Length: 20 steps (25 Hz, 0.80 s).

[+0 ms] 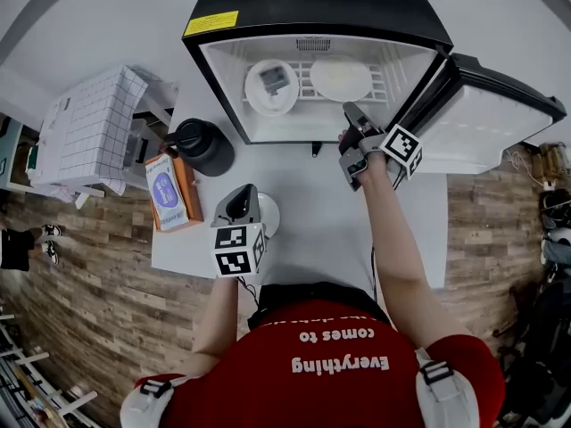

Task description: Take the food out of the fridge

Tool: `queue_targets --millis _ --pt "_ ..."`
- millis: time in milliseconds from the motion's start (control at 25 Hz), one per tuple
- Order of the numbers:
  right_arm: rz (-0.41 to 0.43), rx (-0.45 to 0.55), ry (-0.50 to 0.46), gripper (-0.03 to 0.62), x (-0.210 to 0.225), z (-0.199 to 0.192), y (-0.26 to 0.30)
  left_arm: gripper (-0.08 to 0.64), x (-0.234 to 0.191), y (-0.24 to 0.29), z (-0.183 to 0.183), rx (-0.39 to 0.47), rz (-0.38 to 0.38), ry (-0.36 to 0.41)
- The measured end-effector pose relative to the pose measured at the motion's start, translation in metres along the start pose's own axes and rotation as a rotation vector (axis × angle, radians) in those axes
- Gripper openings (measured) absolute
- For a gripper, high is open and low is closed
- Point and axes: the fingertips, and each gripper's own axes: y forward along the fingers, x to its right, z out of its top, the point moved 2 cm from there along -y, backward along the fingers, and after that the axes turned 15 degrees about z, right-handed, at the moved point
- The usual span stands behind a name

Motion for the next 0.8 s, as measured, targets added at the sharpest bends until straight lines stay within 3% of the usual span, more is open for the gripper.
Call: queue_targets --millis 440,640,800 --pt "-0.052 0.077 0.128 0.132 0.015 0.015 0.019 0.006 0.005 -0.002 -0.006 -0.005 -0.031 0.024" --pt "-0.086 0.097 0.185 0.078 0.020 0.013 0.017 0.006 0.007 -0.005 -0.003 0.005 -0.042 0.036" --pt "-0.033 0.119 0.222 0.031 0.013 0.012 0.015 0.006 0.008 -0.009 -0.002 0.018 -0.038 0.050"
